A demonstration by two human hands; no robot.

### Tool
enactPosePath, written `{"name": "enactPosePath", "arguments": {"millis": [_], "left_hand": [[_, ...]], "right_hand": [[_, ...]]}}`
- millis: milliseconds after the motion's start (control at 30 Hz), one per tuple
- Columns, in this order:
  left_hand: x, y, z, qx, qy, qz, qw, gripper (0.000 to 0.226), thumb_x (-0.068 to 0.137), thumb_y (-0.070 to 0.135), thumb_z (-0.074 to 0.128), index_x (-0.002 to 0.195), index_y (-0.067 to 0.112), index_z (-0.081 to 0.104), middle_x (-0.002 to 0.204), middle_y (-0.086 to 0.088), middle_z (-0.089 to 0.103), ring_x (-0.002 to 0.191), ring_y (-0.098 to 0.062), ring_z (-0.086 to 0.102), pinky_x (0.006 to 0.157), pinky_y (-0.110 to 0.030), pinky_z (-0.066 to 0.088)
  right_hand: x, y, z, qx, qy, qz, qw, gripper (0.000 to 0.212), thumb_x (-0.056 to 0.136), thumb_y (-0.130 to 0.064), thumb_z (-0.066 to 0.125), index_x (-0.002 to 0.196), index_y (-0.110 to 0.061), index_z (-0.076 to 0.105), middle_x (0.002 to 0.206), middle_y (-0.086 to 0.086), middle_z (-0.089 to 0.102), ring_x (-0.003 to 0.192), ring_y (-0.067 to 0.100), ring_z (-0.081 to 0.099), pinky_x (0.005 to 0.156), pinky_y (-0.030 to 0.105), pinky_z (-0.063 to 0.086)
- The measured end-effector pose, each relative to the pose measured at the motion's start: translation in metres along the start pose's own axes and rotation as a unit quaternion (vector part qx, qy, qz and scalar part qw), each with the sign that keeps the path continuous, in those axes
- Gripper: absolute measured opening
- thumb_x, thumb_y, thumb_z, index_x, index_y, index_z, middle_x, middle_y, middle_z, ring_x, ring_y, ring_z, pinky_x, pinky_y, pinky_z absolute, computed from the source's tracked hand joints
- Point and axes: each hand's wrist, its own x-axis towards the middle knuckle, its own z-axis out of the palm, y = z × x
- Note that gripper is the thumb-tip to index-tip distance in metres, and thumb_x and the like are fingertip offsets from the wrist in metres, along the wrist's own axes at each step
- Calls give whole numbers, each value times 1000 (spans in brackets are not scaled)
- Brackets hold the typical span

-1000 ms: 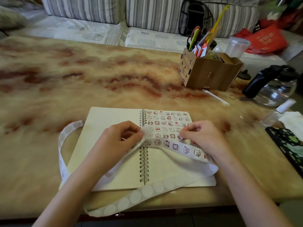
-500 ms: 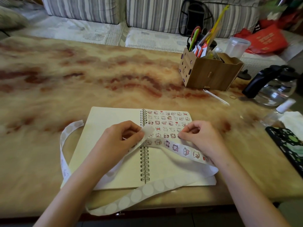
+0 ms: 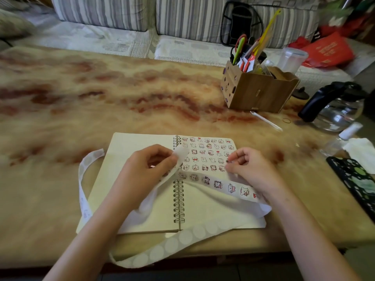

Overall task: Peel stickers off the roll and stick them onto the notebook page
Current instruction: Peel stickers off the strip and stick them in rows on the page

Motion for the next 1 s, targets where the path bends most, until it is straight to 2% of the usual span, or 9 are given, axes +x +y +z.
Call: {"name": "enactPosePath", "arguments": {"millis": [100,200,267,367,500,667,833,1000], "left_hand": [[-3,10,2,-37,16,7,999,4,82,19,69,79,20,71,71,4,71,61,-1,60,57,-9,45],[-5,18,6,-133,16,-20,991,8,83,17,68,86,12,73,79,-7,73,65,-8,64,57,-13,49],[-6,21,10,-167,30,-28,985,11,82,16,68,90,10,73,83,-7,73,69,-10,66,59,-15,51],[-7,23,18,-181,56,-18,982,11,81,17,70,89,10,73,77,-1,73,67,-7,65,56,-14,48],[-12,25,25,-187,64,-5,980,10,80,18,71,87,11,73,72,2,72,66,-7,65,57,-14,49],[-15,24,31,-209,34,-24,977,14,81,20,69,90,11,72,79,-2,74,75,-10,69,68,-18,53],[-15,25,30,-253,-8,-47,966,19,79,21,68,93,8,69,81,-7,73,73,-13,68,69,-21,54],[-14,25,28,-261,-17,-51,964,28,76,22,69,98,5,68,82,-8,74,74,-14,68,69,-20,54]], "right_hand": [[-9,-12,-4,10,38,-49,998,7,82,-16,69,80,-22,65,81,1,64,67,13,55,67,34,48],[-28,-35,-5,15,104,-177,979,4,85,-19,67,82,-21,66,81,-4,67,71,9,57,67,21,47],[-44,-50,-1,12,103,-251,962,4,86,-20,66,83,-21,65,77,-9,65,69,5,54,64,15,44],[-61,-61,11,11,76,-307,949,4,85,-25,68,81,-25,66,78,-15,63,78,5,53,73,15,41],[-67,-61,27,29,32,-300,953,3,82,-26,72,84,-25,69,79,-10,67,79,10,60,74,24,48],[-66,-58,25,84,38,-266,959,5,80,-13,74,85,-16,73,76,-6,71,70,3,63,65,12,47],[-66,-58,24,125,30,-250,960,7,79,-13,74,85,-17,73,78,-6,72,70,1,63,64,12,47],[-67,-59,23,107,34,-259,959,5,79,-14,73,83,-16,75,76,-7,72,70,3,64,63,11,45]]}}
